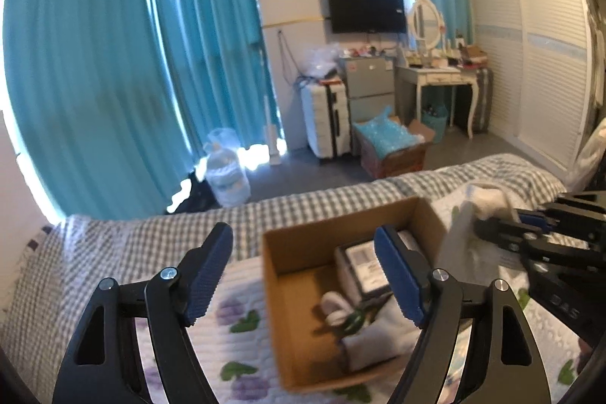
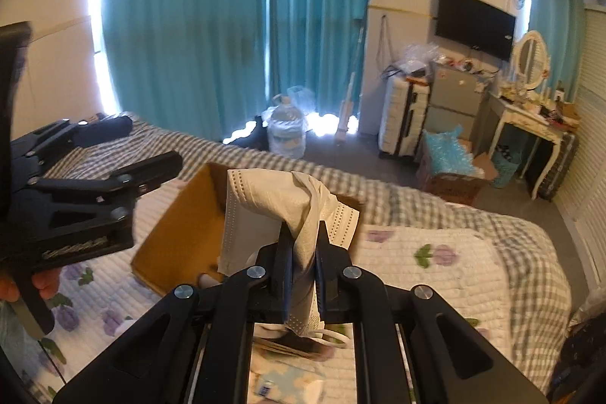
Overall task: Organize soft objects
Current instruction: 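Lower the tissue box and mask into the cardboard box and open both grippers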
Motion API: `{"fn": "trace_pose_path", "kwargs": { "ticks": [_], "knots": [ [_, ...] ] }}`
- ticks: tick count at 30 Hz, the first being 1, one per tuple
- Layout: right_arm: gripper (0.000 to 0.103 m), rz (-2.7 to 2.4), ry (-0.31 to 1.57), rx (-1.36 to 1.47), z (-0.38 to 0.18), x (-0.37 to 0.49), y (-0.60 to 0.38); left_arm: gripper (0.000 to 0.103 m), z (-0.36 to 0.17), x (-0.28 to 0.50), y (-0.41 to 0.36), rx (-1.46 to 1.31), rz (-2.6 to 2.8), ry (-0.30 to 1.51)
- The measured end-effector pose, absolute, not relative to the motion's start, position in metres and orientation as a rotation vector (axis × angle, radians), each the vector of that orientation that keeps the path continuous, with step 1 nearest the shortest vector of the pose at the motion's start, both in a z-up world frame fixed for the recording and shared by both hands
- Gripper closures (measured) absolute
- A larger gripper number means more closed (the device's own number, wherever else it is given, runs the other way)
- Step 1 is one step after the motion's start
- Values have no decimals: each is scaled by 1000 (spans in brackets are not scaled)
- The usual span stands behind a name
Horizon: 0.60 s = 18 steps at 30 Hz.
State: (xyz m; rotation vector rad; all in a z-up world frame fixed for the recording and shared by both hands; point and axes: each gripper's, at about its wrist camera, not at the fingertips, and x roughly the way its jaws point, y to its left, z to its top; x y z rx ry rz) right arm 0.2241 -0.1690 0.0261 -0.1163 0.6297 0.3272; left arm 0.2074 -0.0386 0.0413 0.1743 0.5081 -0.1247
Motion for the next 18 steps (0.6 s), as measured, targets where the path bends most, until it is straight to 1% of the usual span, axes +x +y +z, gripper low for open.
{"fn": "trace_pose_path", "kwargs": {
  "ticks": [6,8,9,10,11,12,13,18],
  "knots": [
    [94,378,709,-127,-5,249,-128,24,23,194,-7,161,-84,527],
    [92,370,731,-139,-17,257,-118,24,15,194,2,152,-74,539],
    [84,362,739,-140,-23,261,-115,24,11,195,6,147,-73,547],
    [65,356,747,-131,-27,266,-112,24,8,196,9,143,-71,553],
    [51,352,751,-118,-30,270,-112,24,4,198,13,138,-66,562],
    [29,339,751,-96,-31,273,-114,24,1,198,16,133,-58,566],
    [25,323,738,-71,-31,273,-115,24,-1,198,19,127,-53,567],
    [25,285,688,-53,-15,266,-117,24,2,189,31,74,-36,564]
  ]
}}
